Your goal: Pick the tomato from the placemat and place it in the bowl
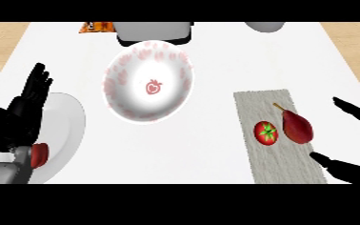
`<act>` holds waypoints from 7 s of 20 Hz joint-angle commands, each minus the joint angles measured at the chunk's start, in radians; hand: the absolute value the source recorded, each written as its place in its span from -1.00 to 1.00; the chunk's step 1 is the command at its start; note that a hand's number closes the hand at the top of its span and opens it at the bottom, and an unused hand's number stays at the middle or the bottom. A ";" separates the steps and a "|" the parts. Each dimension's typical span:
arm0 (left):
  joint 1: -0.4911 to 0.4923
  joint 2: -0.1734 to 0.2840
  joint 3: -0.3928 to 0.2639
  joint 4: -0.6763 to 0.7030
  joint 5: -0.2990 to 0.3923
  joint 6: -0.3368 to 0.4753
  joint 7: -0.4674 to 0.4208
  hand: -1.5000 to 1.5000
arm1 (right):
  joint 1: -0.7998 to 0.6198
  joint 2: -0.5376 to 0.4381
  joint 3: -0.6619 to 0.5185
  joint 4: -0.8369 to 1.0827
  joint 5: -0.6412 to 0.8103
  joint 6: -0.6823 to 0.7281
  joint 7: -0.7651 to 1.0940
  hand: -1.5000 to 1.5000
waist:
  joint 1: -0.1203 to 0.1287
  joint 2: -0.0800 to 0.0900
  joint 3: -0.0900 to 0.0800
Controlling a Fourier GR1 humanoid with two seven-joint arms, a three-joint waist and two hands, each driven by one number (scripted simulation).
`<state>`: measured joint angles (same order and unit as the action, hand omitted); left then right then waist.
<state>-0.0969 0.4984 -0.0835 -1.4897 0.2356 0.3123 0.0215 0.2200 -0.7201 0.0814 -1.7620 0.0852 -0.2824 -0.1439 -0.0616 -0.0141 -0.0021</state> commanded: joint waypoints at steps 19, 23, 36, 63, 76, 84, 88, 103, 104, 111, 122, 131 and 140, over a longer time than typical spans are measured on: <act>-0.064 -0.092 -0.024 -0.029 -0.078 -0.045 0.066 0.00 | -0.027 -0.302 -0.146 -0.367 -0.021 0.385 0.637 -1.00 | 0.085 0.020 0.000; -0.063 -0.062 -0.007 -0.071 -0.065 -0.079 0.099 0.00 | -0.164 -0.296 -0.012 -0.227 0.000 0.462 0.686 -1.00 | 0.106 0.022 0.002; -0.086 -0.109 0.039 0.060 -0.096 -0.100 0.026 0.00 | -0.438 -0.123 0.263 -0.008 0.013 0.763 0.850 -1.00 | 0.072 0.018 0.001; -0.026 -0.135 0.172 -0.081 -0.172 -0.219 0.124 0.00 | -0.344 0.229 0.254 0.183 0.557 0.738 0.656 -1.00 | 0.064 0.014 0.002; -0.051 -0.192 0.209 -0.048 -0.212 -0.248 0.099 0.00 | -0.447 0.324 0.142 0.365 0.613 0.823 0.564 1.00 | 0.066 0.015 0.002; -0.077 -0.202 0.221 -0.048 -0.217 -0.257 0.139 0.00 | -0.451 0.349 0.148 0.520 0.711 0.661 0.361 1.00 | 0.066 0.015 0.003; -0.028 -0.213 0.206 -0.089 -0.237 -0.259 0.115 0.00 | -0.427 0.403 0.174 0.496 0.757 0.609 0.389 1.00 | 0.065 0.014 0.002; -0.174 -0.247 0.127 -0.010 -0.249 -0.287 0.130 0.00 | -0.998 0.719 0.709 0.464 0.704 0.393 1.157 1.00 | 0.215 0.021 0.000; -0.163 -0.270 0.106 -0.010 -0.263 -0.273 0.128 0.00 | -1.029 0.719 0.725 0.464 0.716 0.364 1.197 1.00 | 0.221 0.020 -0.001; -0.155 -0.258 0.130 0.029 -0.272 -0.262 0.105 0.00 | -1.303 0.720 0.727 0.390 0.827 0.219 1.435 1.00 | 0.179 0.005 -0.002; -0.147 -0.265 0.140 -0.005 -0.263 -0.251 0.129 0.00 | -1.481 0.719 0.680 0.506 0.741 0.109 1.559 1.00 | 0.145 0.014 -0.001; -0.138 -0.242 0.171 -0.020 -0.266 -0.244 0.133 0.00 | -1.422 0.719 0.602 0.715 0.704 -0.102 1.340 1.00 | 0.119 0.024 0.001; -0.110 -0.211 0.207 -0.057 -0.217 -0.299 0.135 0.00 | -1.423 0.720 0.546 1.020 0.625 -0.280 1.047 1.00 | 0.121 0.027 0.001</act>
<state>-0.2078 0.2650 0.1048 -1.5116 -0.0123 0.0446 0.1299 -1.2144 -0.0050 0.6371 -0.8723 0.7378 -0.4310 0.9692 0.0540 0.0110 -0.0012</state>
